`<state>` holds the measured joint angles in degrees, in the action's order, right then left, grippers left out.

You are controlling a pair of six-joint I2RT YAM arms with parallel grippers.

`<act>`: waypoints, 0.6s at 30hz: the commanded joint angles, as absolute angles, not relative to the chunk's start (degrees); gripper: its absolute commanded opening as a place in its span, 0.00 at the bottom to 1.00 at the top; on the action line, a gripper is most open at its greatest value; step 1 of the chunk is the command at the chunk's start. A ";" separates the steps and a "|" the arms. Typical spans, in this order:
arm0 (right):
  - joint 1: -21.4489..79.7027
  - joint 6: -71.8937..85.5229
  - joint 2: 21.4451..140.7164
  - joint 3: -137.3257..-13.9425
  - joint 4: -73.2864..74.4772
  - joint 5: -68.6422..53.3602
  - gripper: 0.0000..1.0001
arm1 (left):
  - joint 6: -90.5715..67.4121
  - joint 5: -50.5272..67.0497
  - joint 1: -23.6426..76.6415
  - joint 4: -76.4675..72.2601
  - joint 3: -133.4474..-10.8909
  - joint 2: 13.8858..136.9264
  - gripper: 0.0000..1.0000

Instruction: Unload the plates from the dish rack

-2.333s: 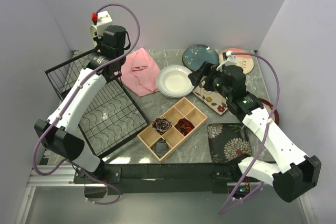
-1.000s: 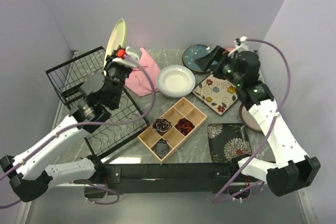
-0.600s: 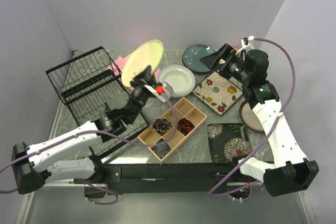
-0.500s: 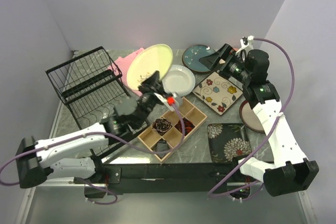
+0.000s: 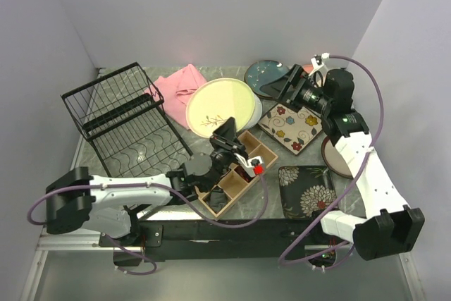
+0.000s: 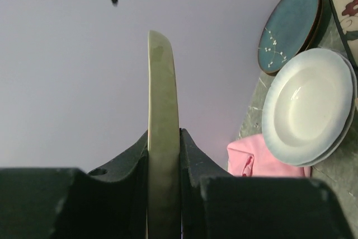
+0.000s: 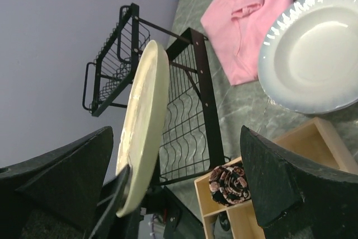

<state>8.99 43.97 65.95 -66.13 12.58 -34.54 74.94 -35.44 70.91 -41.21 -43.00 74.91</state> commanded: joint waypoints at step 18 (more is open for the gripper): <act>14.24 40.52 72.42 -63.55 15.65 -33.83 0.38 | 88.49 -34.89 75.06 -60.46 -40.87 82.62 0.01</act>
